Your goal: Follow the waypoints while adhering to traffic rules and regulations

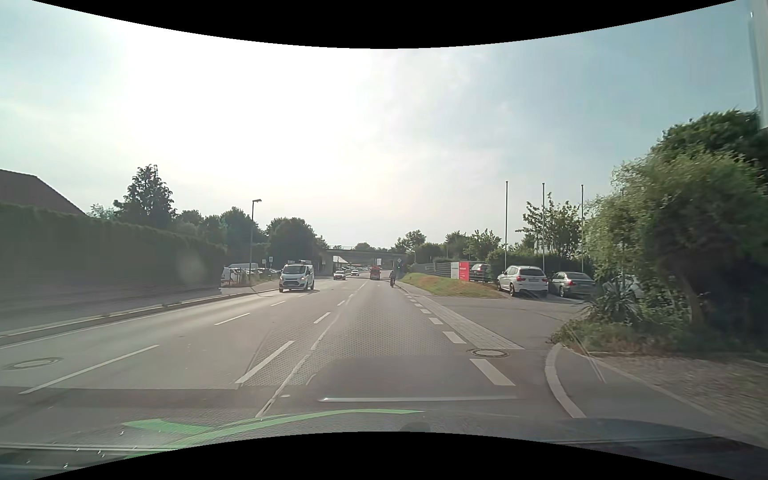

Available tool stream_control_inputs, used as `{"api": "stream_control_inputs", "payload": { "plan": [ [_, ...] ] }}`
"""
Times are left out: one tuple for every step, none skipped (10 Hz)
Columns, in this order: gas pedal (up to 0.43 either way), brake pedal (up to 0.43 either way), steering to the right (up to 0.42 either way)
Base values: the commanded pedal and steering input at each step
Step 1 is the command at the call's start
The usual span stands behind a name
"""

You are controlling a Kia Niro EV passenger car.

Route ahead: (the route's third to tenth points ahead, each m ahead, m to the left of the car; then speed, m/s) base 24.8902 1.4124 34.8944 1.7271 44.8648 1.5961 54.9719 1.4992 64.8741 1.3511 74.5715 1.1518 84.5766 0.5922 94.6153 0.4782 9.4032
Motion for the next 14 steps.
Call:
{"api": "stream_control_inputs", "payload": {
  "plan": [
    [0.0, 0.0, 0.0],
    [0.0, 0.0, 0.0],
    [0.0, 0.0, 0.0],
    [0.0, 0.0, 0.0],
    [0.008, 0.0, 0.0],
    [0.02, 0.0, 0.0],
    [0.02, 0.0, 0.0],
    [0.028, 0.0, 0.0],
    [0.028, 0.0, 0.0],
    [0.028, 0.0, 0.0],
    [0.047, 0.0, 0.0],
    [0.118, 0.0, 0.0],
    [0.13, 0.0, 0.0],
    [0.138, 0.0, 0.0]
  ]
}}
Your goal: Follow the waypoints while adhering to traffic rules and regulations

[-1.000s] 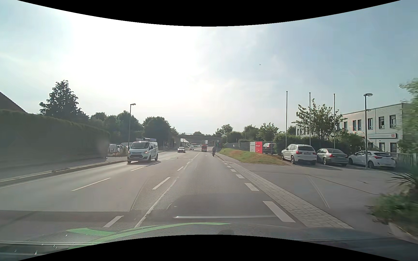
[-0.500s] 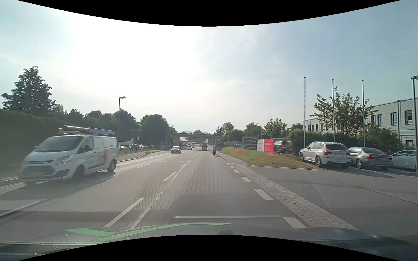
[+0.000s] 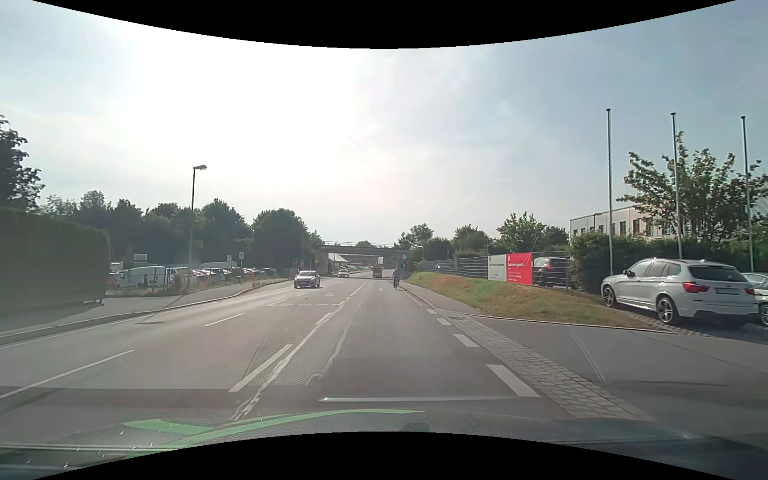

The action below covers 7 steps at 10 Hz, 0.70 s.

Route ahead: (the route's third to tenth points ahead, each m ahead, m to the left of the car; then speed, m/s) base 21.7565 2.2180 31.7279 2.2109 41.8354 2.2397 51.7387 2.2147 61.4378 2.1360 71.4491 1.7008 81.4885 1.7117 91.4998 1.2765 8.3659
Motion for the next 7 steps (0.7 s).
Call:
{"api": "stream_control_inputs", "payload": {
  "plan": [
    [0.138, 0.0, 0.0],
    [0.138, 0.0, 0.0],
    [0.138, 0.0, 0.0],
    [0.138, 0.0, 0.0],
    [0.098, 0.0, 0.0],
    [0.098, 0.0, 0.0],
    [0.118, 0.0, 0.0]
  ]
}}
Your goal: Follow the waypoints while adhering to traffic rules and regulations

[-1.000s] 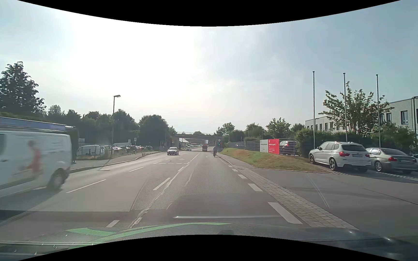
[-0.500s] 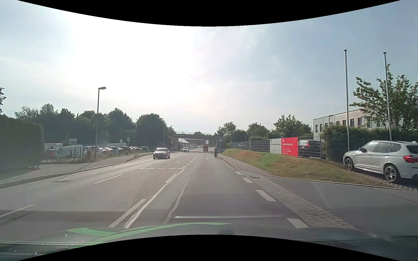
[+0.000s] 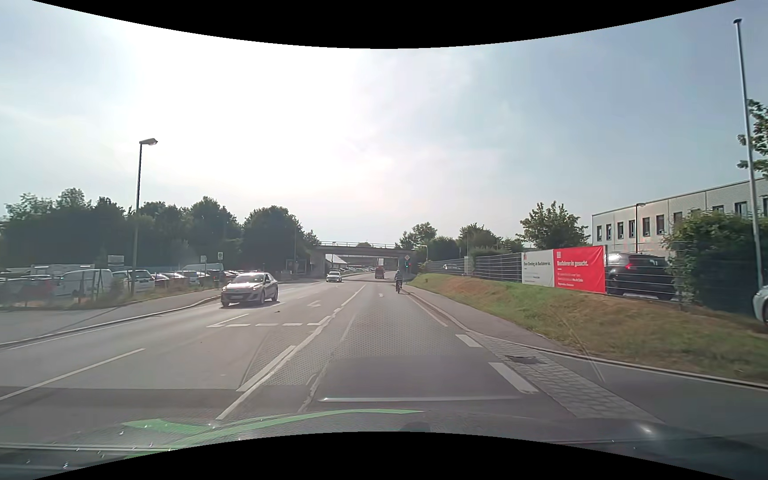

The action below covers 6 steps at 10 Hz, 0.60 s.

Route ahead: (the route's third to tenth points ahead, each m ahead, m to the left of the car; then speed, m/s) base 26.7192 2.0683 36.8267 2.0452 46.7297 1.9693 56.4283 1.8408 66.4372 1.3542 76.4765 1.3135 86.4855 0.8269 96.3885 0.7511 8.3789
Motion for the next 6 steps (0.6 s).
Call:
{"api": "stream_control_inputs", "payload": {
  "plan": [
    [0.13, 0.0, 0.0],
    [0.138, 0.0, 0.0],
    [0.138, 0.0, 0.0],
    [0.138, 0.0, 0.0],
    [0.138, 0.0, 0.0],
    [0.138, 0.0, 0.0]
  ]
}}
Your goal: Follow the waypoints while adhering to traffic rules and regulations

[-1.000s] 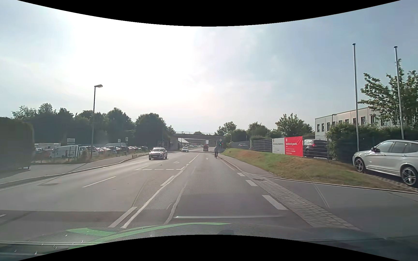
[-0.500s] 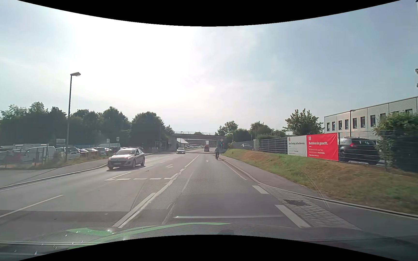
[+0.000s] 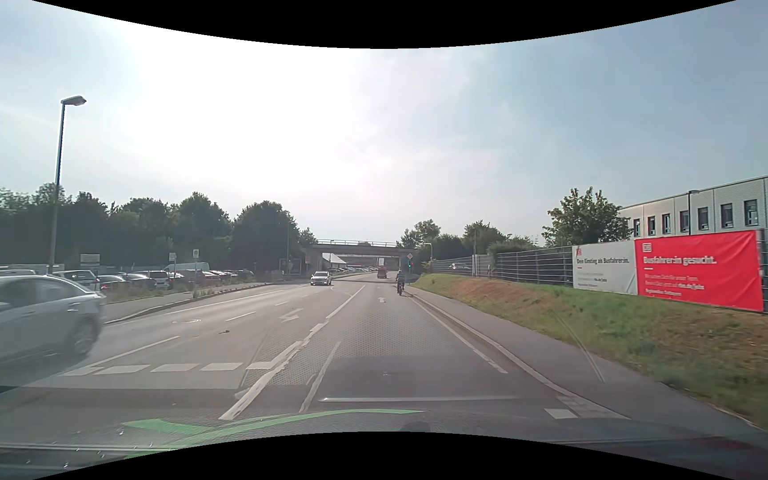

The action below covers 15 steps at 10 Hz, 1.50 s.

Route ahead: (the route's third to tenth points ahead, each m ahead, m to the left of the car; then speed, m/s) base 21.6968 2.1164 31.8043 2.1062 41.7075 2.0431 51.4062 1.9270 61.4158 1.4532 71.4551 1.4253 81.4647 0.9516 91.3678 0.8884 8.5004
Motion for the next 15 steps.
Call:
{"api": "stream_control_inputs", "payload": {
  "plan": [
    [0.138, 0.0, 0.0],
    [0.138, 0.0, 0.0],
    [0.138, 0.0, 0.0],
    [0.138, 0.0, 0.0],
    [0.138, 0.0, 0.0],
    [0.138, 0.0, 0.0],
    [0.138, 0.0, 0.0],
    [0.138, 0.0, 0.0],
    [0.138, 0.0, 0.0],
    [0.138, 0.0, -0.001],
    [0.13, 0.0, -0.001],
    [0.13, 0.0, -0.003],
    [0.13, 0.0, -0.006],
    [0.13, 0.0, -0.008],
    [0.13, 0.0, -0.009]
  ]
}}
